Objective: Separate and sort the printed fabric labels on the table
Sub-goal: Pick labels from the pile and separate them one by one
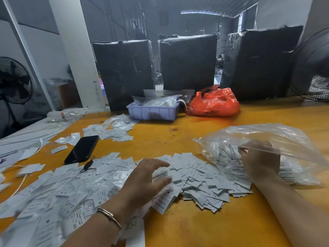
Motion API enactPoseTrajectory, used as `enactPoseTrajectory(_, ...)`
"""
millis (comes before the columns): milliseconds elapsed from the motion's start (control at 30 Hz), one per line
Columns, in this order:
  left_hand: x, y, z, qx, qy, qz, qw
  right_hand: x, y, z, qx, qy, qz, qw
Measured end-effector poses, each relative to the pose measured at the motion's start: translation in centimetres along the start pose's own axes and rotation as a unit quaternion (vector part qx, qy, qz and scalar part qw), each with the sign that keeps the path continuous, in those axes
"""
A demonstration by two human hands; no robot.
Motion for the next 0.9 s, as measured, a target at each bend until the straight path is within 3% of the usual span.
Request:
enactPoseTrajectory(100, 0.0, 0.1, 0.1, 0.002, 0.001, 0.005, 1.0, -0.8, -1.4, 0.5, -0.038, 0.02, -0.018, 0.999)
enactPoseTrajectory(200, -0.2, 0.1, 0.1, 0.006, 0.006, 0.012, 1.0, -1.7, -2.6, 1.6, -0.037, 0.012, -0.109, 0.993)
enactPoseTrajectory(300, -0.4, 0.6, 0.1, 0.021, 0.014, 0.018, 0.999, -1.5, -5.1, 3.2, -0.054, -0.062, -0.21, 0.974)
enactPoseTrajectory(433, -0.7, 1.5, 0.2, 0.051, 0.03, 0.038, 0.998, -0.3, -9.0, 6.8, -0.01, -0.261, -0.419, 0.87)
enactPoseTrajectory(533, -0.5, 1.9, 0.2, 0.051, 0.022, 0.087, 0.995, 0.1, -11.2, 9.1, -0.022, -0.352, -0.474, 0.807)
enactPoseTrajectory(733, 0.2, 2.3, 0.2, 0.037, -0.024, 0.156, 0.987, 0.0, -13.4, 10.5, -0.079, -0.36, -0.514, 0.775)
enactPoseTrajectory(900, -0.2, 1.9, 0.0, 0.03, 0.003, 0.165, 0.986, 0.8, -13.5, 10.4, -0.074, -0.344, -0.527, 0.774)
Point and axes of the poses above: each hand's wrist, its own z-axis away from the middle knuckle, its own x-axis out of the palm, y = z × x, the point moved 8 cm from there along -z, towards the middle knuckle, and after that the axes turned 4 degrees about y, right-handed, at the moved point
